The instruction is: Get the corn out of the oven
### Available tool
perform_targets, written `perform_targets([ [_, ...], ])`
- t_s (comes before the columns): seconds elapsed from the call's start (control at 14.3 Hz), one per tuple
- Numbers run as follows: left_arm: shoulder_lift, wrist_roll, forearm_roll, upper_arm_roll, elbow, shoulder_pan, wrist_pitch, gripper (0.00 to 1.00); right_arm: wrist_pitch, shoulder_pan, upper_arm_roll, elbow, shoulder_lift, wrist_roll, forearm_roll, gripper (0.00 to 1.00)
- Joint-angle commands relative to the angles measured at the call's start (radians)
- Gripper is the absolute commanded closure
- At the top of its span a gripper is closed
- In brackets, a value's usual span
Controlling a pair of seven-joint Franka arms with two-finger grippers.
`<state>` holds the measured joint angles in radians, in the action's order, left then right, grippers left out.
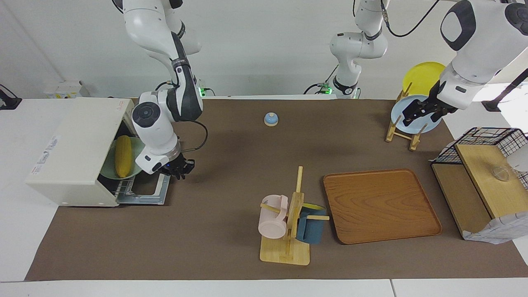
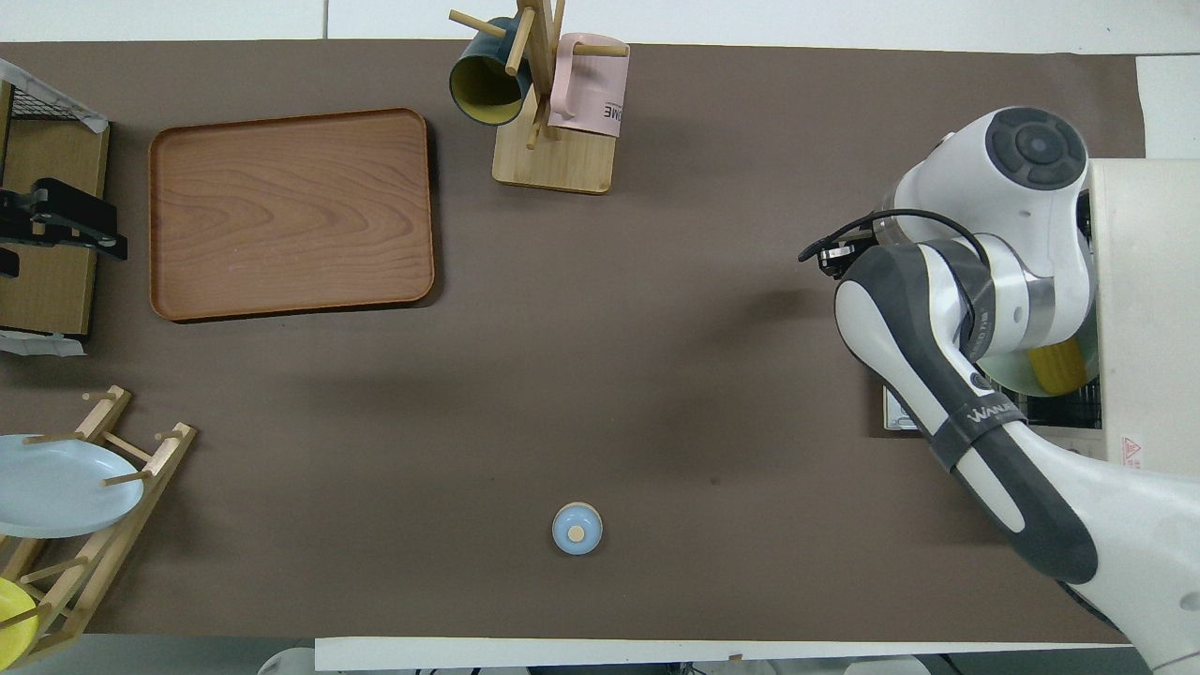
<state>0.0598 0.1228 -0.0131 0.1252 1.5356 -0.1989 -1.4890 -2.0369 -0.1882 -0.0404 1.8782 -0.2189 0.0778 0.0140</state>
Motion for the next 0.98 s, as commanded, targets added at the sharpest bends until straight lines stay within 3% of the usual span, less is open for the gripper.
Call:
perform_targets([
  [0.0,-0.025,-0.005,-0.008,-0.002,0.026,0.007,0.001,0.00,0.119,0.088,-0.010,-0.004,0.076,-0.007,0.017,0.33],
  [0.14,-0.025,-0.005,-0.008,-0.002,0.026,0.006,0.004,0.00,0.127,0.134,-0.010,0.068,0.104,-0.006,0.015,0.34],
  [0.35,-0.025,-0.005,-0.008,-0.002,0.026,0.006,0.003,0.00,-0.065,0.159,-0.010,0.224,0.144,-0.013,-0.002,0.38],
  [0.7,-0.025,-0.005,-0.008,-0.002,0.026,0.007,0.003,0.00,-0.098,0.190,-0.009,0.252,0.138,-0.099,-0.074,0.41],
  [0.77,-0.025,-0.005,-0.008,-0.002,0.026,0.006,0.003,0.00,-0.095,0.188,-0.009,0.252,0.138,-0.102,-0.077,0.46],
  [0.91,-0.025,-0.005,-0.008,-0.002,0.026,0.007,0.003,0.00,-0.082,0.188,-0.009,0.252,0.139,-0.115,-0.094,0.88],
])
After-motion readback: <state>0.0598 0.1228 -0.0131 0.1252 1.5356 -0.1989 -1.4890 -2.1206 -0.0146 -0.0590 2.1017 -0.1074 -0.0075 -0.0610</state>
